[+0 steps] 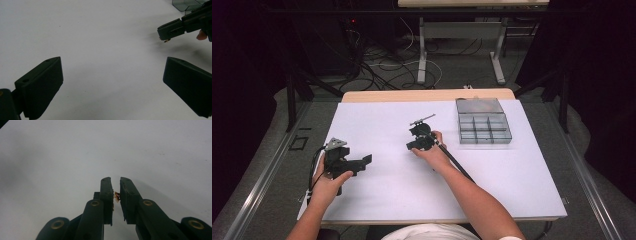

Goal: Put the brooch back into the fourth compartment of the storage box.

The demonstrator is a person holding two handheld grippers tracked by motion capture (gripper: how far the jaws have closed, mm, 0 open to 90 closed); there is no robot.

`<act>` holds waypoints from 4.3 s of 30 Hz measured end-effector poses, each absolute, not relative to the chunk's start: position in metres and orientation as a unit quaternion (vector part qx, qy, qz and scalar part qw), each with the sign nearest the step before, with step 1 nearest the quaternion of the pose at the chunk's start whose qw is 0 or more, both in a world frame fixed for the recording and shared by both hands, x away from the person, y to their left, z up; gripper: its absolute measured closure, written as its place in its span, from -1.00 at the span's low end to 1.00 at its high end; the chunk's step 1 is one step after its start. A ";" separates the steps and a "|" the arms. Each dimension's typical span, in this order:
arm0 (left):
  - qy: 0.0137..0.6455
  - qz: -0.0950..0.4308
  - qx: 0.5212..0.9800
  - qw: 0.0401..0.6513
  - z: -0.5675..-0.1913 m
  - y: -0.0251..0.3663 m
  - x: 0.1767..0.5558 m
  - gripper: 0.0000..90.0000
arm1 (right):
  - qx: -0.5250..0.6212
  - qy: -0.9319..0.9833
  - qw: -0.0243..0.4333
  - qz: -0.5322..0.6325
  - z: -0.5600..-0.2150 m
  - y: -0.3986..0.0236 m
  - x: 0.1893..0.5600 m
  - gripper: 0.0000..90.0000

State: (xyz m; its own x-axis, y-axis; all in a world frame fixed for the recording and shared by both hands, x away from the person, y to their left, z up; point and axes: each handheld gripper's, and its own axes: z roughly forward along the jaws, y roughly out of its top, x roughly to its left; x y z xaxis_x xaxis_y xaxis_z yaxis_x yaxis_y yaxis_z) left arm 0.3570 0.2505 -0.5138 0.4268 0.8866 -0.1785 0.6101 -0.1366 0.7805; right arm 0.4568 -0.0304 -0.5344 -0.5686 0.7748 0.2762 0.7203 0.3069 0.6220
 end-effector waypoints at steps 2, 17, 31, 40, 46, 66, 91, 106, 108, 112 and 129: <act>0.514 0.163 0.731 0.417 -0.514 0.249 0.357 -0.94 | 0.467 0.804 0.039 0.366 -0.534 -0.035 0.459 0.81; 0.516 0.163 0.730 0.418 -0.516 0.249 0.357 -0.94 | 0.495 0.791 0.050 0.356 -0.529 -0.073 0.468 0.81; 0.514 0.163 0.733 0.414 -0.516 0.249 0.357 -0.93 | 0.520 0.772 0.063 0.361 -0.523 -0.103 0.474 0.81; 0.515 0.163 0.733 0.414 -0.516 0.249 0.357 -0.93 | 0.529 0.762 0.072 0.366 -0.518 -0.123 0.477 0.81; 0.517 0.163 0.730 0.415 -0.516 0.248 0.357 -0.93 | 0.535 0.756 0.079 0.367 -0.514 -0.137 0.478 0.81; 0.518 0.163 0.730 0.415 -0.516 0.248 0.357 -0.93 | 0.555 0.741 0.102 0.365 -0.504 -0.175 0.478 0.81; 0.519 0.161 0.731 0.413 -0.516 0.249 0.357 -0.93 | 0.572 0.731 0.118 0.353 -0.504 -0.206 0.479 0.81; 0.519 0.160 0.732 0.411 -0.515 0.249 0.357 -0.93 | 0.580 0.735 0.118 0.330 -0.513 -0.206 0.481 0.80; 0.518 0.164 0.732 0.411 -0.516 0.249 0.358 -0.93 | 0.580 0.736 0.118 0.329 -0.514 -0.206 0.481 0.80; 0.516 0.160 0.736 0.408 -0.515 0.249 0.358 -0.93 | 0.583 0.735 0.116 0.327 -0.517 -0.207 0.481 0.80; 0.519 0.162 0.730 0.414 -0.517 0.247 0.358 -0.93 | 0.582 0.732 0.112 0.337 -0.516 -0.209 0.478 0.54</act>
State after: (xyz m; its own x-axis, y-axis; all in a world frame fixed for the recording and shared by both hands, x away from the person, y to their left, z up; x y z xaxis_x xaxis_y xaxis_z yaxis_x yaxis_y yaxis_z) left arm 0.3576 0.2469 -0.5167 0.4086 0.8919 -0.1936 0.6232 -0.1176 0.7732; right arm 0.4776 -0.2094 -0.5161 -0.2981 0.9269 0.2279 0.7759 0.0963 0.6234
